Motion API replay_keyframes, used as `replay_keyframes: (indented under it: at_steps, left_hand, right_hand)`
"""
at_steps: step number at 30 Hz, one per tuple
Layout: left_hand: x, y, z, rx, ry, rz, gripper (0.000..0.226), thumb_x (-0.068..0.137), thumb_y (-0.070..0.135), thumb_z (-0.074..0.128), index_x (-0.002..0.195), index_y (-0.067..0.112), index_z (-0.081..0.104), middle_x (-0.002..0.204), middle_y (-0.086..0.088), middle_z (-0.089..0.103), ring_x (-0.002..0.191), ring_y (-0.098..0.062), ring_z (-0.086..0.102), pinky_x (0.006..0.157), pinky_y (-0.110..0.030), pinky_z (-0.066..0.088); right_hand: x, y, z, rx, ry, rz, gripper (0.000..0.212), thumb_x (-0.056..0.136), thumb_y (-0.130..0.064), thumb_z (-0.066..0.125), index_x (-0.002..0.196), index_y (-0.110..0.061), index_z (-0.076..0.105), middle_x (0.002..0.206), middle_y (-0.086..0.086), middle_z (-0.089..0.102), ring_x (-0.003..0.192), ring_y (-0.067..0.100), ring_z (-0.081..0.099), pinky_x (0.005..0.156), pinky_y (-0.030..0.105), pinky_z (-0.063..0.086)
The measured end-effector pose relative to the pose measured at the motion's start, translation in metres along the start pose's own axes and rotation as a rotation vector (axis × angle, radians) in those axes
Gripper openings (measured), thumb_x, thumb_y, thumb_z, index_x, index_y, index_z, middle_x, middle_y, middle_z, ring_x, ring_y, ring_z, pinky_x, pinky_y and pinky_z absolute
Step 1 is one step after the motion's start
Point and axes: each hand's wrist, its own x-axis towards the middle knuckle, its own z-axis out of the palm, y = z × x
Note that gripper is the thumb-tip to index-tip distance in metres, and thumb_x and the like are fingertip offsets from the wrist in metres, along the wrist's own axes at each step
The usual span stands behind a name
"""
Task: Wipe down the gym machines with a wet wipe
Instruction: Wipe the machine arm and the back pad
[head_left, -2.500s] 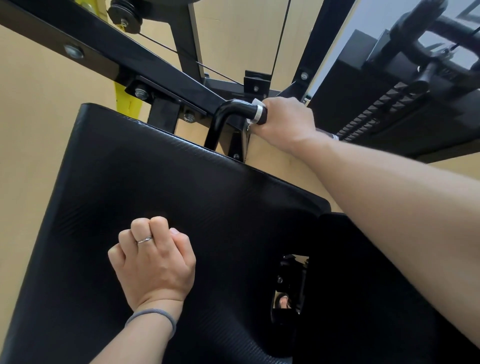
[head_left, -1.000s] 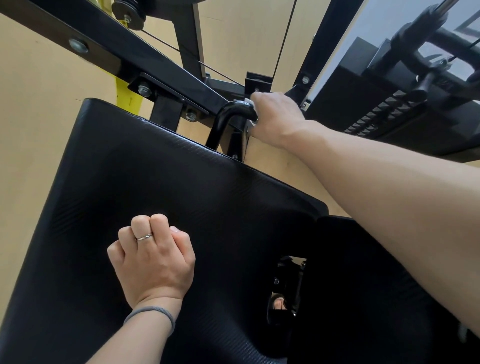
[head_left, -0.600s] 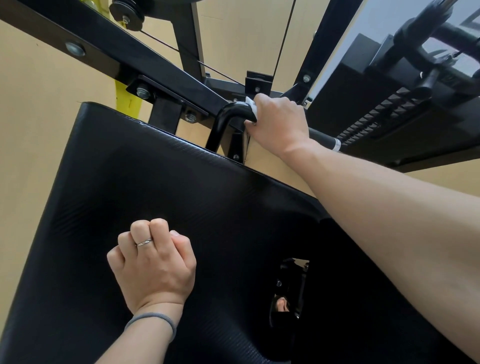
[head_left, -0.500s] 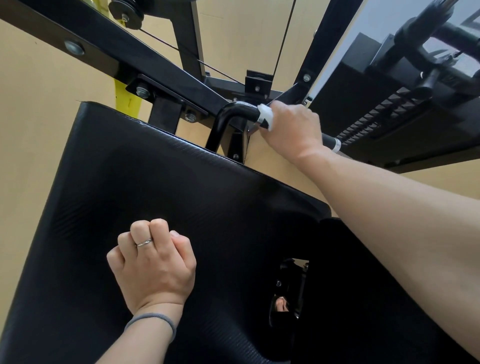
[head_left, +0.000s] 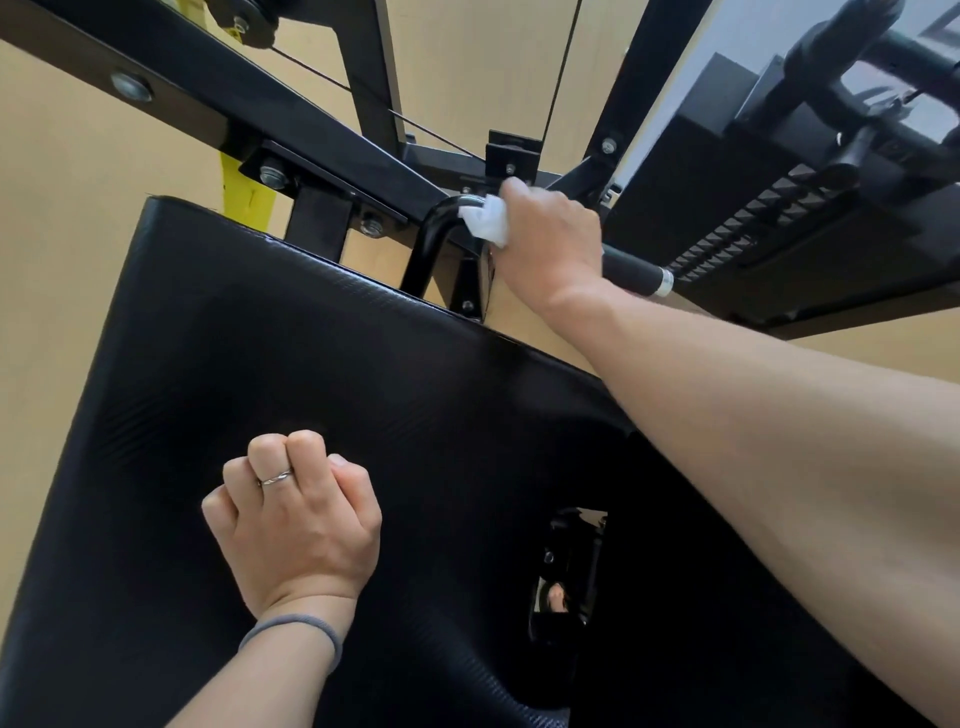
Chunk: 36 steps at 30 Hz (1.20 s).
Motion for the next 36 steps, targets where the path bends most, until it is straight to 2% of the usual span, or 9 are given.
replay_keyframes:
  at_steps: [4,11,15,18,21,24,29,33,36]
  left_hand:
    - [0.0,0.0,-0.001,0.005,0.003,0.0,0.012,0.092,0.019,0.044,0.093,0.007,0.045,0.099,-0.013,0.037,0.086,-0.033,0.034,0.074,-0.05,0.029]
    - [0.001,0.001,-0.003,0.029,-0.01,0.008,0.013,0.093,0.021,0.041,0.092,0.008,0.043,0.099,-0.013,0.039,0.085,-0.032,0.033,0.074,-0.048,0.028]
    - [0.0,0.0,-0.002,0.022,0.0,0.009,0.013,0.093,0.021,0.041,0.093,0.008,0.044,0.1,-0.014,0.04,0.085,-0.032,0.032,0.074,-0.049,0.027]
    - [0.001,0.001,-0.002,0.022,-0.005,0.004,0.013,0.093,0.021,0.041,0.093,0.008,0.043,0.1,-0.015,0.041,0.085,-0.032,0.033,0.074,-0.049,0.028]
    - [0.0,0.001,-0.002,0.028,-0.007,0.005,0.013,0.094,0.021,0.041,0.093,0.008,0.043,0.1,-0.016,0.041,0.086,-0.032,0.034,0.074,-0.049,0.028]
    - [0.0,0.0,-0.002,0.025,-0.01,-0.001,0.013,0.094,0.02,0.041,0.093,0.008,0.043,0.1,-0.016,0.042,0.086,-0.033,0.034,0.074,-0.049,0.028]
    - [0.0,0.001,-0.002,0.018,0.002,0.011,0.014,0.094,0.021,0.042,0.094,0.007,0.043,0.099,-0.015,0.041,0.085,-0.033,0.034,0.074,-0.048,0.027]
    - [0.0,0.0,-0.001,0.015,0.001,0.011,0.015,0.094,0.021,0.042,0.094,0.007,0.044,0.099,-0.015,0.042,0.085,-0.032,0.034,0.074,-0.047,0.027]
    - [0.0,0.0,-0.001,0.018,0.011,0.011,0.013,0.093,0.02,0.043,0.094,0.007,0.044,0.098,-0.014,0.041,0.084,-0.032,0.033,0.074,-0.047,0.026]
  right_hand:
    - [-0.001,0.013,0.001,-0.021,-0.018,0.001,0.01,0.091,-0.013,0.057,0.097,-0.017,0.05,0.085,0.003,0.058,0.079,0.033,0.057,0.07,0.038,0.036]
    - [-0.037,0.103,0.006,-0.046,-0.141,0.311,0.016,0.093,-0.029,0.063,0.098,-0.015,0.057,0.088,0.01,0.061,0.075,0.03,0.053,0.066,0.037,0.041]
    - [-0.028,0.07,0.0,-0.027,-0.094,0.174,0.013,0.094,-0.017,0.06,0.106,-0.014,0.055,0.088,0.004,0.053,0.077,0.027,0.048,0.068,0.036,0.036]
    - [-0.008,0.02,-0.005,-0.013,-0.058,0.038,0.016,0.09,-0.009,0.057,0.102,-0.017,0.05,0.089,0.002,0.05,0.079,0.028,0.047,0.07,0.038,0.036]
    - [0.002,0.001,-0.004,0.017,-0.053,0.038,0.014,0.089,-0.012,0.057,0.1,-0.017,0.049,0.088,0.003,0.051,0.078,0.03,0.047,0.07,0.039,0.037]
    - [-0.008,0.025,-0.002,0.002,-0.064,0.054,0.012,0.091,-0.02,0.058,0.094,-0.021,0.047,0.087,0.003,0.053,0.077,0.03,0.05,0.07,0.038,0.04]
    - [-0.035,0.09,0.005,-0.034,-0.114,0.27,0.017,0.095,-0.026,0.064,0.105,-0.014,0.055,0.089,0.006,0.057,0.079,0.027,0.057,0.066,0.037,0.042]
    - [-0.042,0.105,0.01,0.011,-0.129,0.591,0.017,0.096,-0.021,0.061,0.109,-0.011,0.059,0.098,0.012,0.061,0.088,0.032,0.06,0.07,0.038,0.046]
    - [-0.047,0.101,0.004,0.141,-0.301,0.87,0.029,0.094,-0.023,0.062,0.116,-0.005,0.059,0.104,0.013,0.065,0.089,0.031,0.065,0.065,0.037,0.049]
